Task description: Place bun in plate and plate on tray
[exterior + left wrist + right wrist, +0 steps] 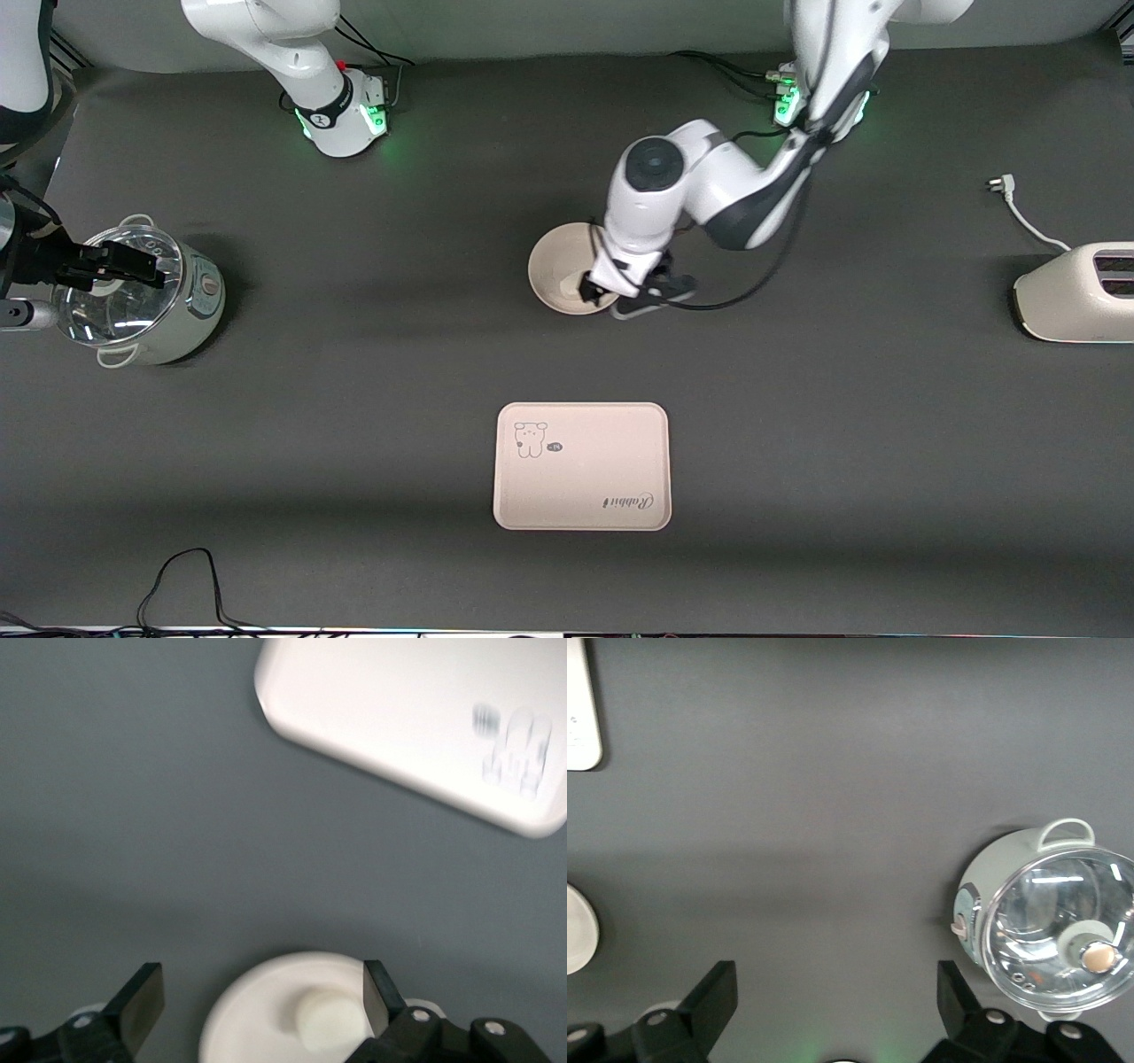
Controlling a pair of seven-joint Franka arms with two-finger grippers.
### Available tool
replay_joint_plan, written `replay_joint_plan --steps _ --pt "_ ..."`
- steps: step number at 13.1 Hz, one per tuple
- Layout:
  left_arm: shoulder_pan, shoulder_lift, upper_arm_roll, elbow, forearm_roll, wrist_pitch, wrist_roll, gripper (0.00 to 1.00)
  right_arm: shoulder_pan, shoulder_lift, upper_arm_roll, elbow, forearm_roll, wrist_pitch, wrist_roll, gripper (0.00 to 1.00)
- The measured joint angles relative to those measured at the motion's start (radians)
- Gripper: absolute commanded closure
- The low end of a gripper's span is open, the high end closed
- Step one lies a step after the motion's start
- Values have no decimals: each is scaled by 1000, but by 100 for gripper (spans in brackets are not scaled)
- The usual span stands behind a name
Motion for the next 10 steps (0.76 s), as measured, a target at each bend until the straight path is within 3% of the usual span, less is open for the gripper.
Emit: replay_joint_plan --steps 5,10 --pt "338 -154 16 44 -93 -256 468 0 129 -10 6 -4 34 -1 11 0" --pt "634 -272 35 74 -130 -450 976 0 381 -17 11 -7 50 29 284 0"
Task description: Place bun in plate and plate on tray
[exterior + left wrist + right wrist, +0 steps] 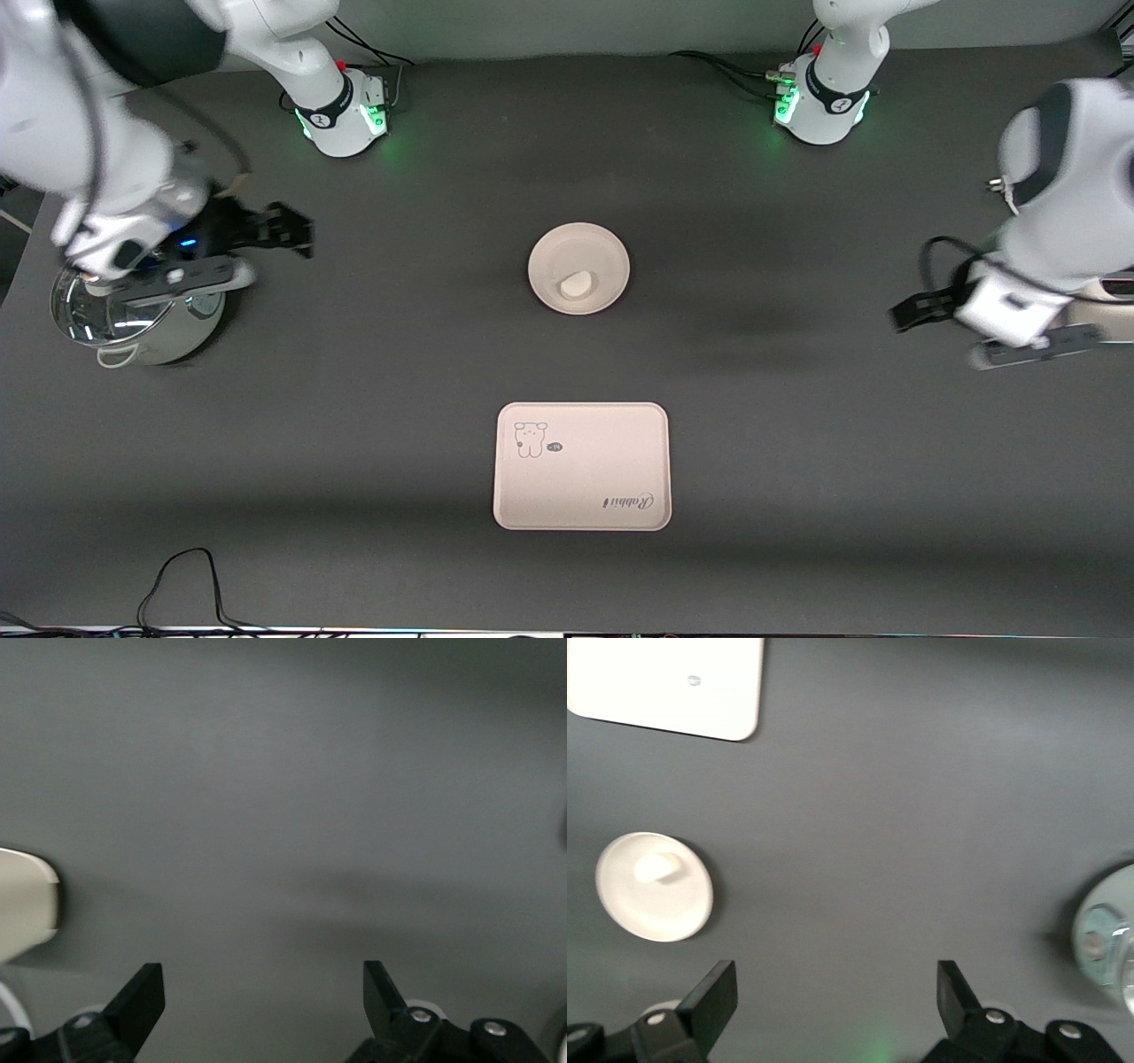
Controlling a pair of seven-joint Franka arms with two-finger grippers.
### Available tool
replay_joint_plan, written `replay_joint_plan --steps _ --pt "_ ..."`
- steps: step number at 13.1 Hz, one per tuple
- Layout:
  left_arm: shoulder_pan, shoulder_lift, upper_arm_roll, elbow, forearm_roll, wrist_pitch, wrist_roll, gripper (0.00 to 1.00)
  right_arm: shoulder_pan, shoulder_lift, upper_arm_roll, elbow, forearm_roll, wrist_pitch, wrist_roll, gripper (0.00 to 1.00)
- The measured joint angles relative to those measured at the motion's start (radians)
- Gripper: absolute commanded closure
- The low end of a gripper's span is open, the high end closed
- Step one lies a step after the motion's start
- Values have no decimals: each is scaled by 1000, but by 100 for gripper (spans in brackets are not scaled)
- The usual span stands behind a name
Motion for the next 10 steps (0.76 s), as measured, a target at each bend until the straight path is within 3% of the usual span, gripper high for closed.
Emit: replay_joint_plan --steps 3,6,10 --pt "89 -102 23 4 -85 -74 190 0 161 2 2 -9 49 38 221 0" --pt "95 -172 58 3 -98 -98 226 0 293 2 4 -37 71 85 356 0" --pt "95 -171 95 6 -100 -108 238 0 320 -24 -1 -77 181 106 365 0"
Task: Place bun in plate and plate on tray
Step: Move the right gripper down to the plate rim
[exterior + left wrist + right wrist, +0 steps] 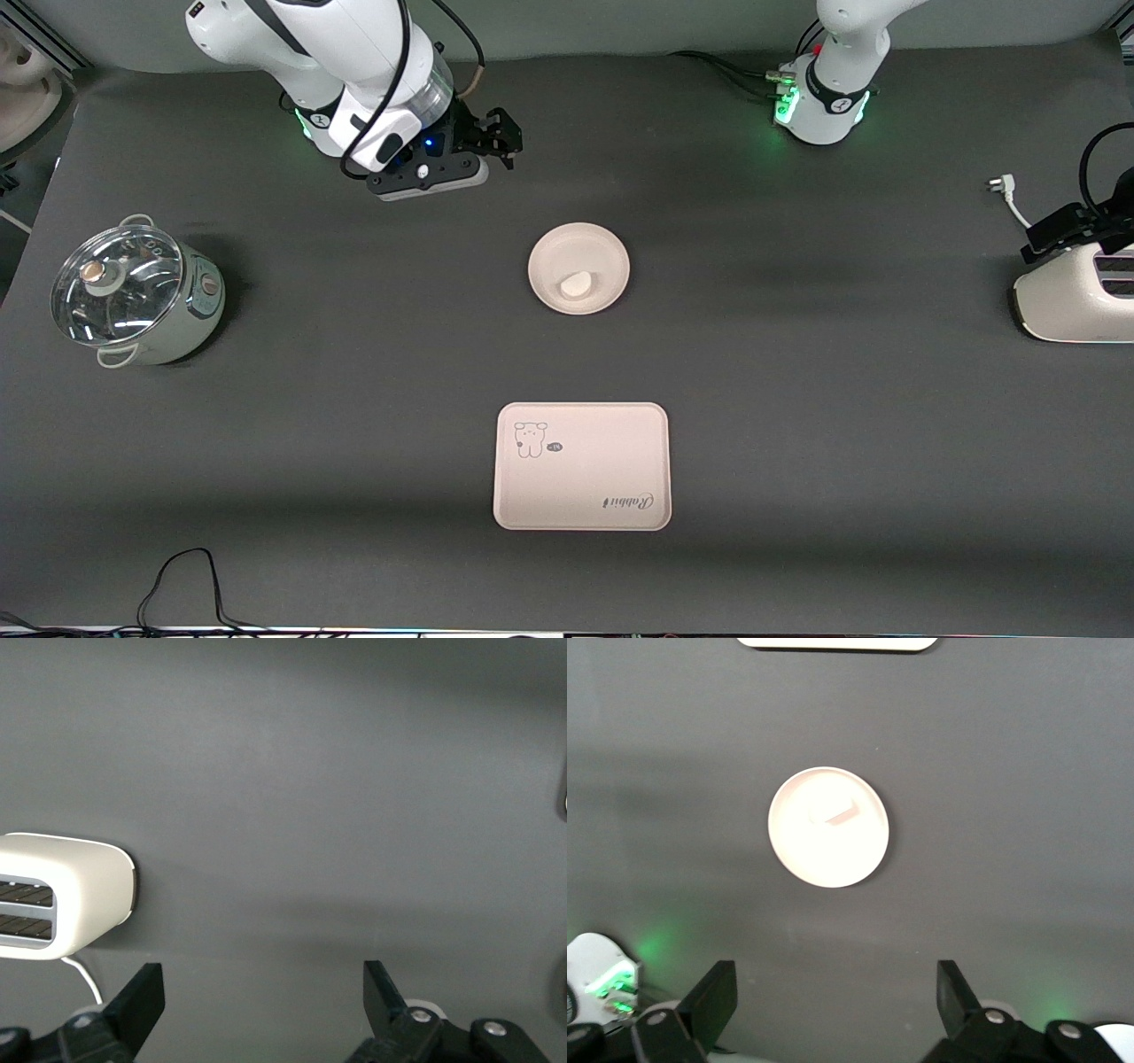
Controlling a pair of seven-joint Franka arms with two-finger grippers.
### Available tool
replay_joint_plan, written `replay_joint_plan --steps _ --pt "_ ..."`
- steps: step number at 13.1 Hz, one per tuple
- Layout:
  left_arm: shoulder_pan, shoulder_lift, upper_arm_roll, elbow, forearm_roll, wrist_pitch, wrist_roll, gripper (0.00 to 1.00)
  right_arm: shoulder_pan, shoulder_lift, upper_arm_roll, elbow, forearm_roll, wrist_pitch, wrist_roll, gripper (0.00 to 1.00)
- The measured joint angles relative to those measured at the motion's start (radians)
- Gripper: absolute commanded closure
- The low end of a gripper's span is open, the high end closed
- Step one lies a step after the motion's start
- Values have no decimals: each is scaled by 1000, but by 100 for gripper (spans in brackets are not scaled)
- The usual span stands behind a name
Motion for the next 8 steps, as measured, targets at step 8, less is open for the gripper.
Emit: replay_joint_plan --steps 8 --pt "-52 10 40 106 -1 -96 1 0 1 -82 51 -338 28 329 0 0"
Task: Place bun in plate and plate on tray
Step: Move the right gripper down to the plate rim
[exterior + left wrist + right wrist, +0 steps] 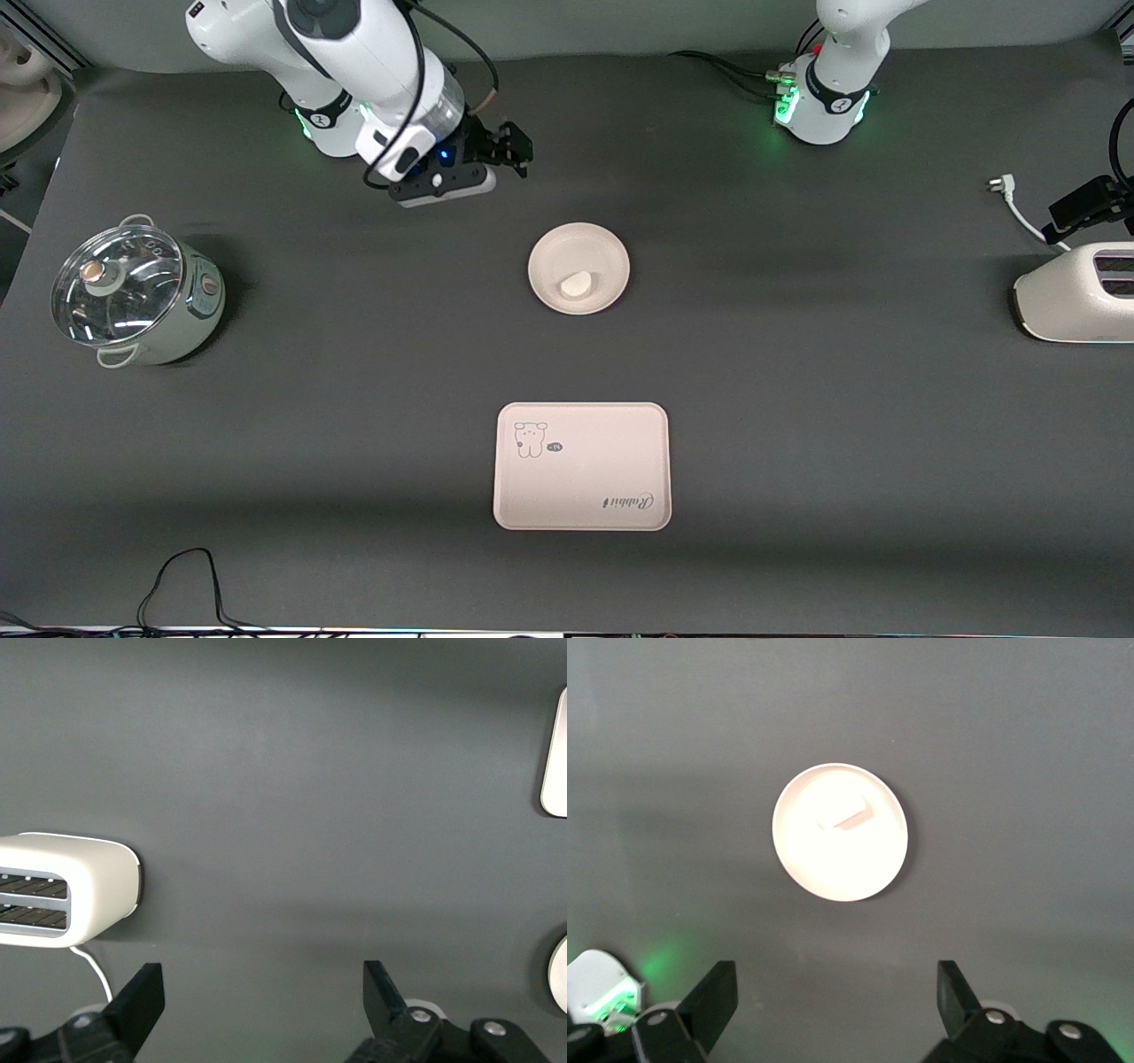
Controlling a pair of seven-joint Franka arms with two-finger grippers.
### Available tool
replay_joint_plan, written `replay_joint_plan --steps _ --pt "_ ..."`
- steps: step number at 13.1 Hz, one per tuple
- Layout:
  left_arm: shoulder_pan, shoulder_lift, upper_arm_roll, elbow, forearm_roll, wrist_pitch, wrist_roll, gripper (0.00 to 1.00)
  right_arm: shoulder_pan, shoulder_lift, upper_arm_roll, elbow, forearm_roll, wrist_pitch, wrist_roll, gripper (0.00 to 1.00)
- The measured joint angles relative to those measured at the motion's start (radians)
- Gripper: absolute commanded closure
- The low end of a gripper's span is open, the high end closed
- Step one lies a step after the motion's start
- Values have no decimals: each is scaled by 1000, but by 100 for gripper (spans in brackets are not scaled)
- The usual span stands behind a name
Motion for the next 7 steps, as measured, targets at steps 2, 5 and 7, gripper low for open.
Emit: replay_joint_plan --steps 2,5,7 --pt "-113 20 110 5 1 0 0 0 0 2 15 -104 0 143 0 0" --pt "-210 43 181 6 9 1 -10 0 5 25 43 -255 0 372 0 0" --pt "-302 51 246 7 16 2 -36 0 25 74 52 -308 0 506 0 0"
